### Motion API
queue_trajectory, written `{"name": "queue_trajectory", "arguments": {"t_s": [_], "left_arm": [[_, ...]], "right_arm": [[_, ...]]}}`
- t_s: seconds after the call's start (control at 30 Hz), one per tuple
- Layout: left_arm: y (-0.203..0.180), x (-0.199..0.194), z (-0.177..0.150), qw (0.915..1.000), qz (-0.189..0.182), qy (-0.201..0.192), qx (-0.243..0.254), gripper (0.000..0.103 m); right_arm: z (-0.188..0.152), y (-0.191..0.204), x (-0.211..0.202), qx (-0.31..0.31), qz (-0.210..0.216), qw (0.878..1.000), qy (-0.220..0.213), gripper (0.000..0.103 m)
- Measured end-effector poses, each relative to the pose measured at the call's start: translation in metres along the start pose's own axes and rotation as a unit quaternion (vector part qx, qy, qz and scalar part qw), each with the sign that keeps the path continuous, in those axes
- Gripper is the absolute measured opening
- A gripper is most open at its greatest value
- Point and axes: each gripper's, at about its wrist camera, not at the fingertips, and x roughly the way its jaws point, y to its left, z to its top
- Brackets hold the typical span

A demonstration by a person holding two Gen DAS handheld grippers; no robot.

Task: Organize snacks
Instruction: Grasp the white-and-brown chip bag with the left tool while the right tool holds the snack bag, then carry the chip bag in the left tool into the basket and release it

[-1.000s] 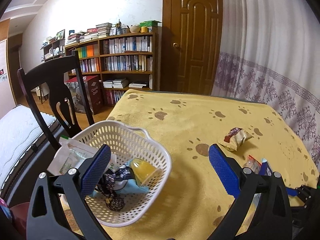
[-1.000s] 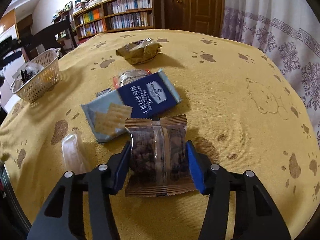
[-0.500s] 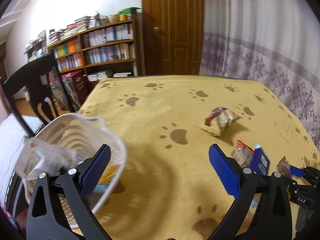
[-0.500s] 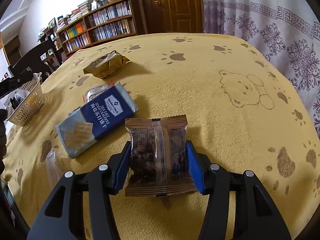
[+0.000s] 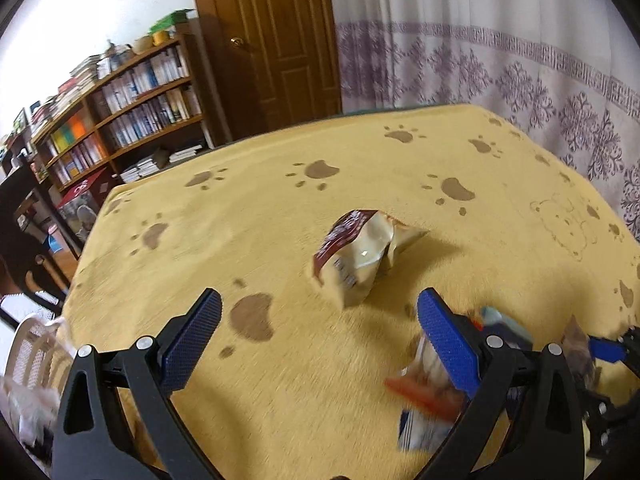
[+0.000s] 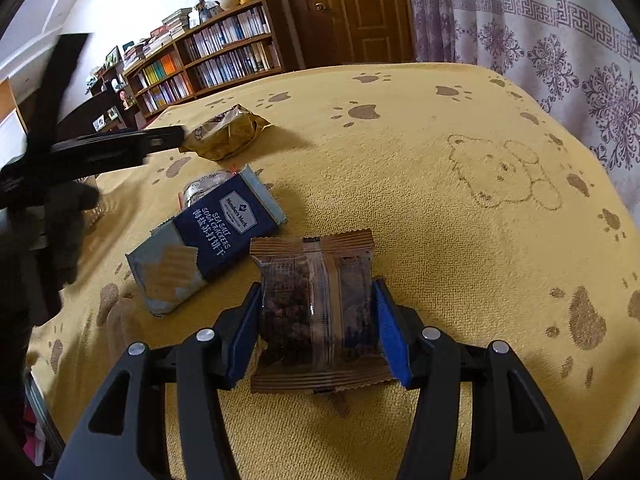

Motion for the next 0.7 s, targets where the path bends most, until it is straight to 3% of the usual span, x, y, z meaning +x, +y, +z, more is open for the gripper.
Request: {"name": "queue_trajectory", "arguments": {"t_s": [0.17, 0.27, 0.53, 0.7], "left_arm": [[-0.01, 0.028, 0.018, 0.9999, -0.008, 0.005, 0.006, 0.1], [-0.014, 0.045, 0.027, 0.9994, -0.026, 0.023, 0.009, 0.1], [-0.022, 0.082, 0.033, 0.997, -0.024, 0.063, 0.04, 0.099], [-0.022, 0.093, 0.033, 0.9956, -0.041, 0.074, 0.04, 0.082]], "right_arm": [[0.0, -0.002, 0.0, 0.006, 0.007, 1.0, 0.0, 0.055], [0.0, -0.003, 0.0, 0.008, 0.009, 1.0, 0.001, 0.055], [0.0, -0.003, 0.0, 0.01, 0.011, 1.0, 0.001, 0.056], [0.0, -0.003, 0.0, 0.009, 0.01, 1.0, 0.001, 0.056]]}}
